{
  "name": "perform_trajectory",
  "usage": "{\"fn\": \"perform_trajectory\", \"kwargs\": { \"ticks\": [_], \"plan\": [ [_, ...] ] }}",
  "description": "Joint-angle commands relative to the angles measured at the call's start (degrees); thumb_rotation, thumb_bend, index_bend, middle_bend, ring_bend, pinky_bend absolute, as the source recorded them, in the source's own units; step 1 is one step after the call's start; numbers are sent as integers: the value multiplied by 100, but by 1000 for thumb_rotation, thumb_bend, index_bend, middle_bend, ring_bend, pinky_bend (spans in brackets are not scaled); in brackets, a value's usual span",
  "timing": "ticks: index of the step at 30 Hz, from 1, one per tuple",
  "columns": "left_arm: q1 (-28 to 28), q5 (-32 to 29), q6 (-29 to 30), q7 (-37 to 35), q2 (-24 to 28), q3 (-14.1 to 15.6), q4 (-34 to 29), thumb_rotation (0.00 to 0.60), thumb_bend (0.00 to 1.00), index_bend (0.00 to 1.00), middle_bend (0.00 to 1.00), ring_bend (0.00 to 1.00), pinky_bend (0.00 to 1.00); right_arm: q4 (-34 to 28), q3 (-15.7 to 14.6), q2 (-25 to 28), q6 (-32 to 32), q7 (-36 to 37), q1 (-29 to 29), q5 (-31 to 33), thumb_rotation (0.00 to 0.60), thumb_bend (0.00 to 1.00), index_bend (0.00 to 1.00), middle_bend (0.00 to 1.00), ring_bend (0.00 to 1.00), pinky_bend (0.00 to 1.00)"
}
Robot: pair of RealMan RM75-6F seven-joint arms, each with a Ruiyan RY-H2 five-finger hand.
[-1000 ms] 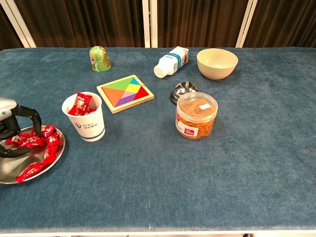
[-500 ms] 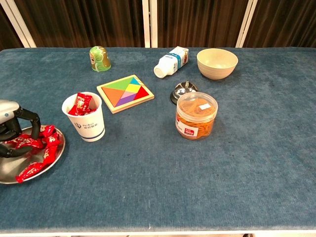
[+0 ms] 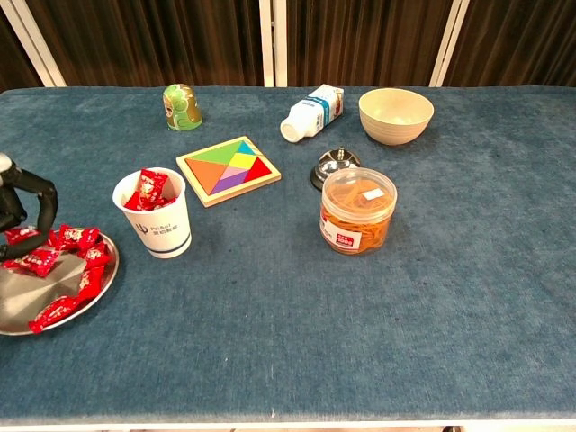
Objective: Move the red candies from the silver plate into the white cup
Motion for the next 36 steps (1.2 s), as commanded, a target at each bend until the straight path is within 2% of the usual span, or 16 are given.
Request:
{"fn": "perform_trajectory", "kwargs": {
  "ticks": [1, 7, 15, 19, 25, 30, 36],
  "plan": [
    [25, 345, 331, -255, 305, -115, -414, 600, 377, 591, 955, 923, 830, 7, -4, -6, 17, 11, -13, 1, 600, 157, 0, 117, 0, 100],
    [-304, 521, 148, -392, 423, -388, -784, 600, 371, 590, 955, 923, 830, 33, -17, -30, 39, 44, -35, -9, 600, 157, 0, 118, 0, 100],
    [-900, 1, -635, -101, 20, -758, -737, 600, 359, 589, 955, 923, 830, 105, -25, -28, 58, 121, -75, 29, 600, 157, 0, 117, 0, 100],
    [-1068, -234, -827, 50, -149, -844, -666, 600, 349, 586, 955, 923, 830, 151, -30, -40, 57, 164, -92, 52, 600, 157, 0, 117, 0, 100],
    [-1175, -478, -911, 365, -289, -839, -554, 600, 321, 560, 955, 923, 830, 220, -32, -69, 24, 212, -93, 83, 600, 157, 0, 117, 0, 100],
    [-1175, -613, -897, 460, -314, -787, -543, 600, 226, 470, 955, 922, 830, 243, -25, -81, -9, 219, -82, 104, 600, 157, 0, 118, 0, 100],
    [-1114, -530, -668, 452, -308, -750, -549, 600, 171, 458, 954, 921, 830, 222, -17, -81, -34, 191, -59, 92, 600, 157, 0, 117, 0, 100]
  ]
}}
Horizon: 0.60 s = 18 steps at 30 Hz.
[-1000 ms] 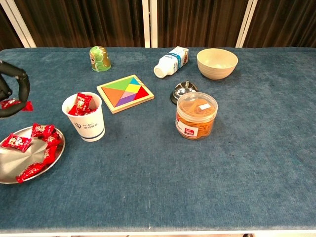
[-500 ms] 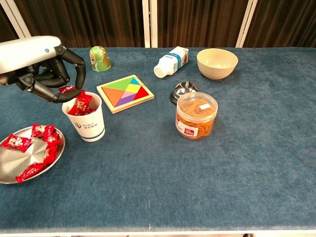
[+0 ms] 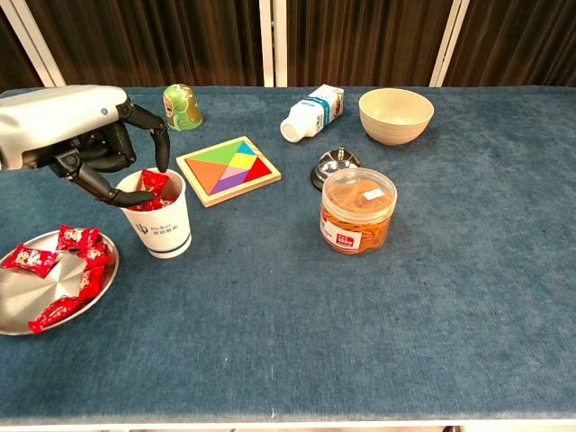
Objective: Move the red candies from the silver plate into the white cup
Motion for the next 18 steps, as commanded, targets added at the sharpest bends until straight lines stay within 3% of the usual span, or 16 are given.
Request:
{"fn": "perform_trajectory", "kwargs": {
  "ticks": [1, 10, 18],
  "plan": [
    [92, 132, 245, -59, 45, 16, -45, 600, 166, 456, 953, 921, 830, -13, 4, 7, -3, -12, 5, -3, 600, 157, 0, 117, 0, 101],
    [720, 540, 1130, -521, 684, 299, -265, 600, 163, 453, 952, 921, 830, -73, 30, 29, -16, -64, 39, -22, 600, 157, 0, 118, 0, 100],
    [1081, 466, 1105, -894, 620, 682, 270, 600, 195, 453, 952, 920, 830, -202, 52, 67, -26, -189, 104, -115, 600, 157, 0, 117, 0, 100]
  ]
}}
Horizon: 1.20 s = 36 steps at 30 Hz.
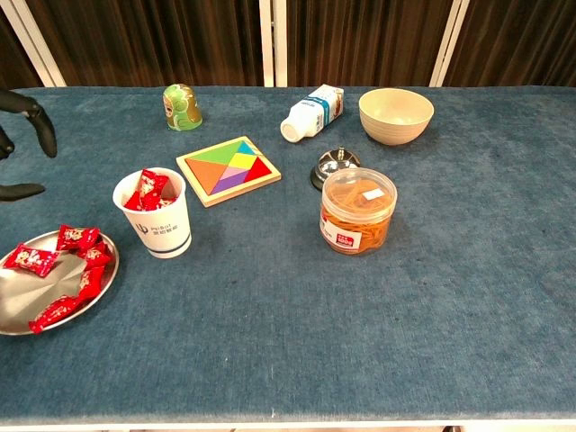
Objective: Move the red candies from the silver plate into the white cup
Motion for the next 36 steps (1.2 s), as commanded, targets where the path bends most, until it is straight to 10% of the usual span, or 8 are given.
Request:
{"fn": "perform_trajectory", "kwargs": {
  "ticks": [1, 28, 36],
  "plan": [
    [101, -7, -130, -113, -183, 186, 380, 600, 197, 453, 952, 920, 830, -63, 8, 30, 19, -54, 13, -40, 600, 157, 0, 117, 0, 100],
    [90, -239, -809, 576, -742, 324, 1403, 600, 224, 455, 952, 919, 830, -225, -29, 66, 41, -214, -27, -16, 600, 157, 0, 118, 0, 100],
    [81, -262, -891, 479, -756, 293, 1484, 600, 362, 571, 952, 920, 830, -271, -21, 78, 28, -269, -14, -8, 600, 157, 0, 117, 0, 100]
  ]
}}
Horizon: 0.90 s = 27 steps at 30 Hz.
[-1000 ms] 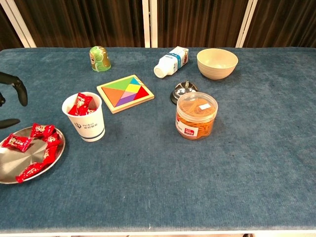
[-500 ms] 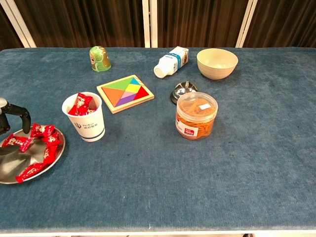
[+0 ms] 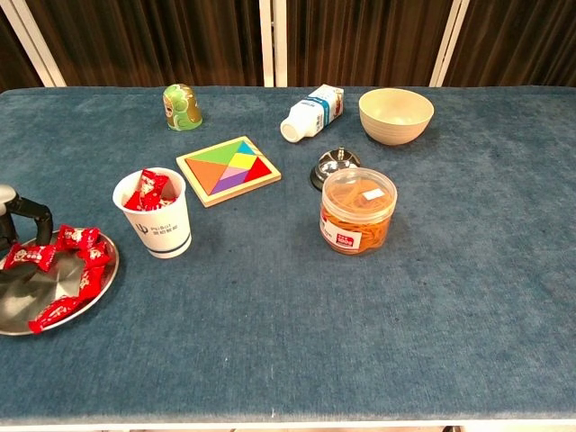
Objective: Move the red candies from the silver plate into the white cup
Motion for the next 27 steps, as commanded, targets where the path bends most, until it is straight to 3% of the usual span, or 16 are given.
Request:
{"fn": "perform_trajectory", "kwargs": {
  "ticks": [1, 9, 14, 27],
  "plan": [
    [10, 14, 13, -40, 28, -9, -19, 600, 368, 577, 952, 920, 830, -11, 5, 7, 8, -10, 0, -2, 600, 157, 0, 117, 0, 100],
    [112, 448, 534, -559, 644, -96, -877, 600, 366, 584, 952, 920, 830, -6, 9, 0, 28, 4, -4, -8, 600, 157, 0, 118, 0, 100],
    [2, 839, 822, -820, 1023, -315, -1525, 600, 358, 584, 952, 920, 830, 39, 5, -24, 33, 48, -14, 10, 600, 157, 0, 117, 0, 101],
    [-993, 113, -389, -179, 516, -912, -1794, 600, 325, 582, 952, 920, 830, 228, -7, -61, 27, 247, -55, 86, 600, 157, 0, 117, 0, 101]
  ]
}}
